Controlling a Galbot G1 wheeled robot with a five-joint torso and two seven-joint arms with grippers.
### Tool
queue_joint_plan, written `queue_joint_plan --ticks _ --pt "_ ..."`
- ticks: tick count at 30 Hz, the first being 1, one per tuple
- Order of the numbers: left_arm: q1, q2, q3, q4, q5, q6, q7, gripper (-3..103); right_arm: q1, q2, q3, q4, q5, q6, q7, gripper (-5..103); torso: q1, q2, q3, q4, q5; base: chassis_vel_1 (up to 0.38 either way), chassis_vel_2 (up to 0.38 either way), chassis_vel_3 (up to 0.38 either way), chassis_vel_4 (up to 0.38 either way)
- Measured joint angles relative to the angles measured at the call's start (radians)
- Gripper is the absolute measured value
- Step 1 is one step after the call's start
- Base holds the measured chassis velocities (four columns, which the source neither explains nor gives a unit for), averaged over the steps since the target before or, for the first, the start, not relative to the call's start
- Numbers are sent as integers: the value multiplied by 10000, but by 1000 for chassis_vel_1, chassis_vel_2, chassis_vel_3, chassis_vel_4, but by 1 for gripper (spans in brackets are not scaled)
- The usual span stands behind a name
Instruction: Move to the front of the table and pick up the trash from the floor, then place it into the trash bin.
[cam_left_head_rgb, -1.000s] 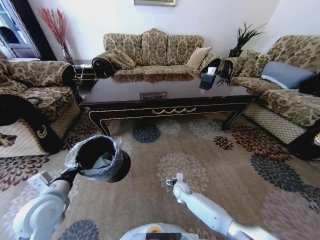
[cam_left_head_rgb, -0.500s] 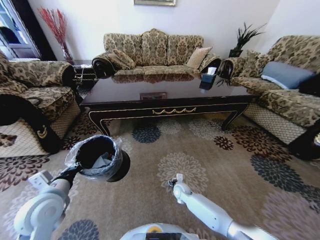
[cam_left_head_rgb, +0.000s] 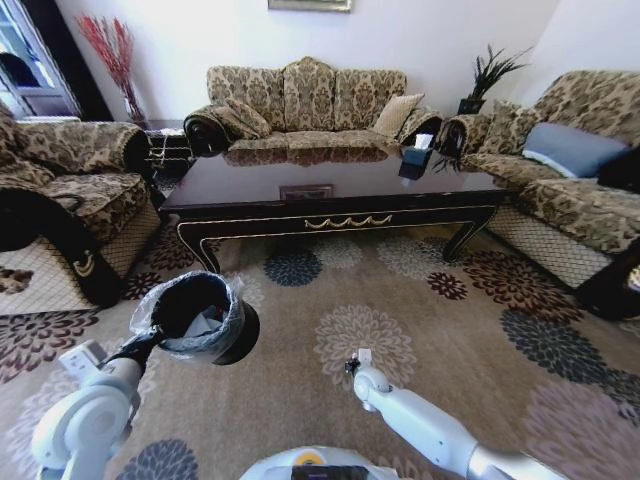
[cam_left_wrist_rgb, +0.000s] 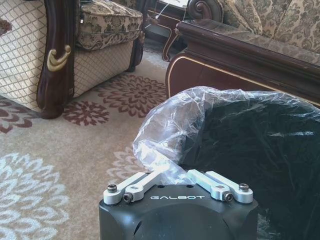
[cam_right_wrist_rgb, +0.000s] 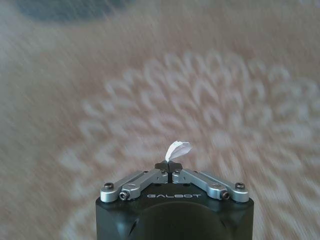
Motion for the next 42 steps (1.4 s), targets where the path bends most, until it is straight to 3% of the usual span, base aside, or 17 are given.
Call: queue_joint_plan --ticks 13,15,16,20,21,23,25,29,42 --pt "-12 -81 198 119 135 -4 23 3 1624 -325 633 2296 -97 1846 -1843 0 2 -1 0 4 0 0 0 0 0" --pt "-11 -95 208 146 135 -10 26 3 2061 -466 589 2899 -290 2652 -3322 0 2 0 0 1 0 0 0 0 0" --pt "-11 -95 208 146 135 -10 26 3 2061 -466 589 2899 -290 2652 -3322 0 2 0 0 1 0 0 0 0 0" --pt "-26 -139 254 153 137 -12 13 3 2783 -592 87 3268 -678 4007 -5570 0 2 0 -1 0 -1 0 0 0 0" --pt "-26 -139 254 153 137 -12 13 3 2783 -592 87 3268 -678 4007 -5570 0 2 0 -1 0 -1 0 0 0 0" --pt "-40 -175 286 153 142 -12 4 3 3119 -575 -287 3210 -748 4610 -6511 0 1 0 -1 1 0 0 0 0 0" --pt "-59 -265 364 153 214 -13 2 3 3582 -531 -865 3040 -838 5191 -7816 0 2 0 -1 2 -1 0 0 0 0" --pt "-71 -337 413 159 273 -13 9 3 3959 -353 -1499 2984 -888 5465 -8374 0 2 -1 -1 0 0 0 0 0 0" --pt "-171 -427 509 266 384 -13 26 3 5317 689 -3018 2623 -1683 5580 -8342 0 1 -1 -1 1 0 0 0 0 0"
